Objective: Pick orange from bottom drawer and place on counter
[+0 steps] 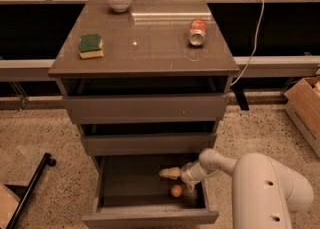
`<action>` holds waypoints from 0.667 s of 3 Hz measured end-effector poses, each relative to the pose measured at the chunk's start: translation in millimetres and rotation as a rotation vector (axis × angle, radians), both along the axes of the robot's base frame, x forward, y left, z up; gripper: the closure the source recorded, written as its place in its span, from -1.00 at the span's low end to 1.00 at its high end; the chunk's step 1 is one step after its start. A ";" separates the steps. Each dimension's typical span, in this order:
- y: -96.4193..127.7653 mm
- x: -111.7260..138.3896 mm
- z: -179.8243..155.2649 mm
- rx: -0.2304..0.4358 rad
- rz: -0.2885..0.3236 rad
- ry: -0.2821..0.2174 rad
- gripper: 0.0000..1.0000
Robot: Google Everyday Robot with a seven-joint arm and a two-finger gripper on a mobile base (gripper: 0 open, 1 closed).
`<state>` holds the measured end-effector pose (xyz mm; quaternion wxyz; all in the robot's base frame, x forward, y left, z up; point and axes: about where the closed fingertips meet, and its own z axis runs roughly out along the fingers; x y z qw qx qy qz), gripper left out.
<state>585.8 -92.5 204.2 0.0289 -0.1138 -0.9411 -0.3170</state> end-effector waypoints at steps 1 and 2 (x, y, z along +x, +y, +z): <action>-3.2 7.2 -17.9 -0.012 -0.024 0.015 -1.00; -1.8 12.9 -30.7 -0.034 -0.033 0.038 -1.00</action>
Offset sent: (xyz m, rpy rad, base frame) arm 0.0216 -0.0095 -0.0418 -0.0416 0.0436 -0.0561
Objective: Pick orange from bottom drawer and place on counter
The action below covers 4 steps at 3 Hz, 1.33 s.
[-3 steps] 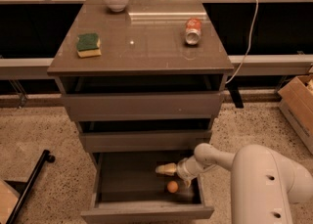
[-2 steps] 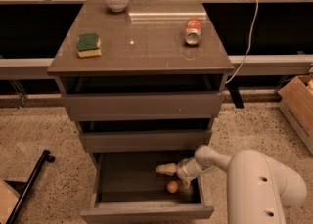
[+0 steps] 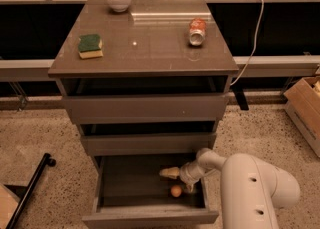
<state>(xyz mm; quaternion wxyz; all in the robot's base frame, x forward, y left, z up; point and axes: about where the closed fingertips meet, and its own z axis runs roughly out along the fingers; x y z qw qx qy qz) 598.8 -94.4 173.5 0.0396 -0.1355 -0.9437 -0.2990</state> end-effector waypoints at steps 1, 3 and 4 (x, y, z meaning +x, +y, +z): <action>9.8 -3.9 -0.9 -0.024 0.013 0.033 -1.00; 24.9 -9.0 -19.4 0.007 0.015 0.100 -1.00; 24.4 -7.7 -29.3 0.016 -0.002 0.126 -0.65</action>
Offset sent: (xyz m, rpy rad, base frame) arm -0.0108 0.0301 -0.0125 -0.0052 0.1092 0.0314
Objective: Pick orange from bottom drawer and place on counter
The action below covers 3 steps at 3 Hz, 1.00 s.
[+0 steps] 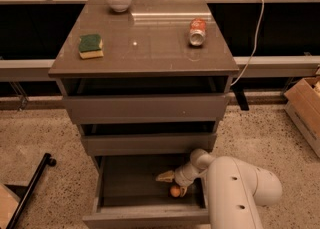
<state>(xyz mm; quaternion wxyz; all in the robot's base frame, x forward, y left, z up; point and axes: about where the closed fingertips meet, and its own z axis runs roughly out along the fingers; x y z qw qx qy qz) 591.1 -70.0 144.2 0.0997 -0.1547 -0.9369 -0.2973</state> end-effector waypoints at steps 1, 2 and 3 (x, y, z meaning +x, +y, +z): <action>-3.8 0.4 -8.5 0.002 -0.031 0.031 -0.04; -6.5 1.7 -13.0 0.003 -0.048 0.045 0.43; -12.4 3.9 3.6 0.000 -0.074 0.012 0.98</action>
Offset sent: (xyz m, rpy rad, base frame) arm 0.0085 -0.0138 -0.0150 0.0021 0.0529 -0.0722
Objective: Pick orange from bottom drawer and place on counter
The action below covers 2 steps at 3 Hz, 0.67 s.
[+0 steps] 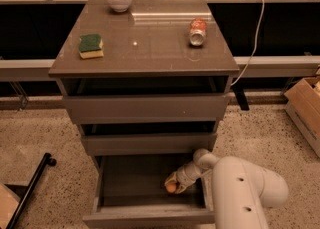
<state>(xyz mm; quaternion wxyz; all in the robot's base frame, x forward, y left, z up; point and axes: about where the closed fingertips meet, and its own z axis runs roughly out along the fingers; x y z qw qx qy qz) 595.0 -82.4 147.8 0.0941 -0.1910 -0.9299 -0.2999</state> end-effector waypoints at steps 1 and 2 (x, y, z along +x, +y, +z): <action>-5.1 -11.3 41.1 0.026 0.021 -0.050 1.00; -19.7 -17.9 99.2 0.018 0.040 -0.145 1.00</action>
Offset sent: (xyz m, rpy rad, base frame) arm -0.0582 -0.0295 0.1814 0.0045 -0.2278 0.1074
